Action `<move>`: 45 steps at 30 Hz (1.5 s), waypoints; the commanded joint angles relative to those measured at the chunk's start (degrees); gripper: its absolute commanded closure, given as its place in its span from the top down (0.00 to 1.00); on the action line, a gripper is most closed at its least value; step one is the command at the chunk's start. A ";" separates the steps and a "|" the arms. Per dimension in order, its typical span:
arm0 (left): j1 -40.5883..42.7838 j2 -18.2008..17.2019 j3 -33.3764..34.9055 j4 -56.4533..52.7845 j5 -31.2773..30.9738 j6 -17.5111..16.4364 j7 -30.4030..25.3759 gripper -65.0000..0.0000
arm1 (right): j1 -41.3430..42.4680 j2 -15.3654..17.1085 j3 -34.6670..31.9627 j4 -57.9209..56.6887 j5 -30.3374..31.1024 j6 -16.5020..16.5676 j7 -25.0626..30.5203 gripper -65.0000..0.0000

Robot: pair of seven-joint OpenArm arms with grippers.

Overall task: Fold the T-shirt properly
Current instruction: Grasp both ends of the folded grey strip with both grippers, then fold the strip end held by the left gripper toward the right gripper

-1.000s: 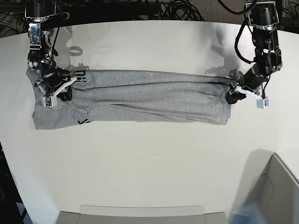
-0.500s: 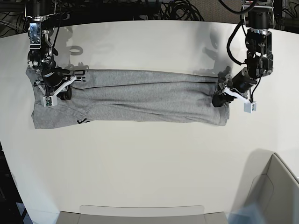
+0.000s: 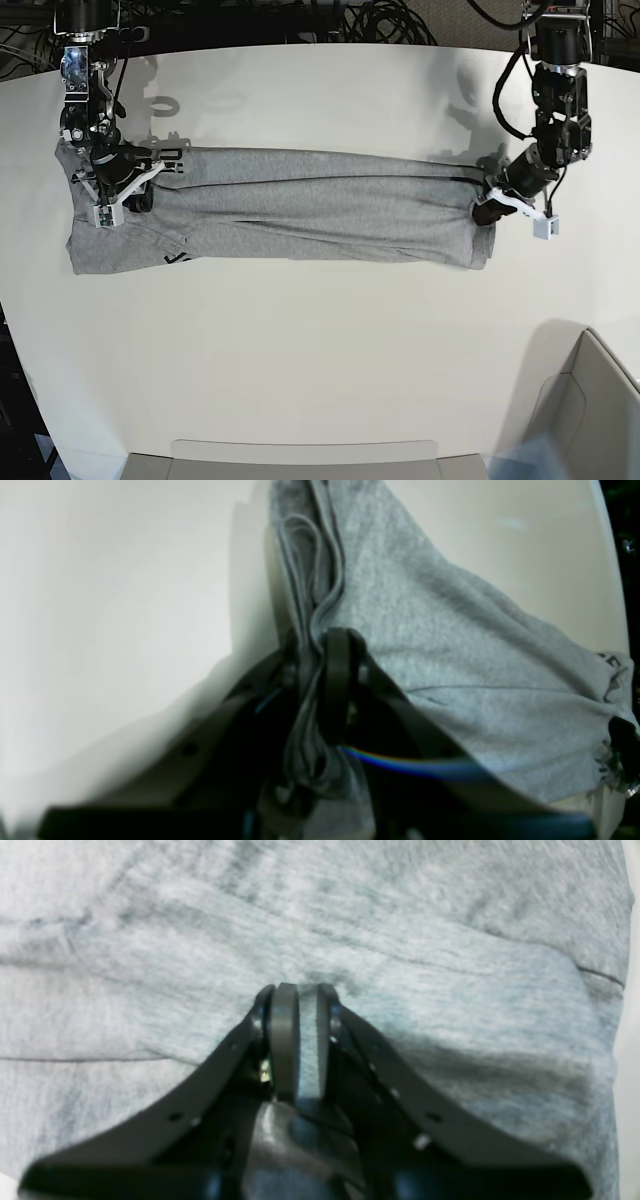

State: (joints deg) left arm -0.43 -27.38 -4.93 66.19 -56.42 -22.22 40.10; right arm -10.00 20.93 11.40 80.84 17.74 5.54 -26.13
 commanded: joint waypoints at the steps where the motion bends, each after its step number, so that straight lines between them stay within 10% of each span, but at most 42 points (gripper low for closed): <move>1: -1.29 -2.12 -2.15 0.49 1.08 1.16 -1.28 0.00 | -0.33 0.65 0.16 0.26 -0.90 -0.40 -2.57 0.14; 19: -2.17 -5.64 -5.66 17.72 1.17 5.12 4.61 0.00 | -0.42 -1.19 -0.37 2.20 -0.90 -0.40 -2.57 0.14; 24: 0.12 -2.73 -5.58 26.86 1.17 11.54 7.33 0.00 | -0.42 -1.19 -0.37 2.72 -0.90 -0.40 -2.66 0.14; 31: 3.37 3.33 -4.70 31.26 1.26 12.24 7.77 0.00 | -0.42 -1.98 -0.37 2.72 -0.90 -0.40 -2.66 0.14; 45: 3.37 13.88 13.32 40.31 21.13 16.99 7.77 0.00 | -0.42 -2.77 -0.45 2.72 -0.90 -0.40 -2.66 0.14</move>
State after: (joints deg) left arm 3.79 -13.43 8.49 105.38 -34.98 -4.80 49.06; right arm -10.59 17.72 10.74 83.26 17.54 5.39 -27.11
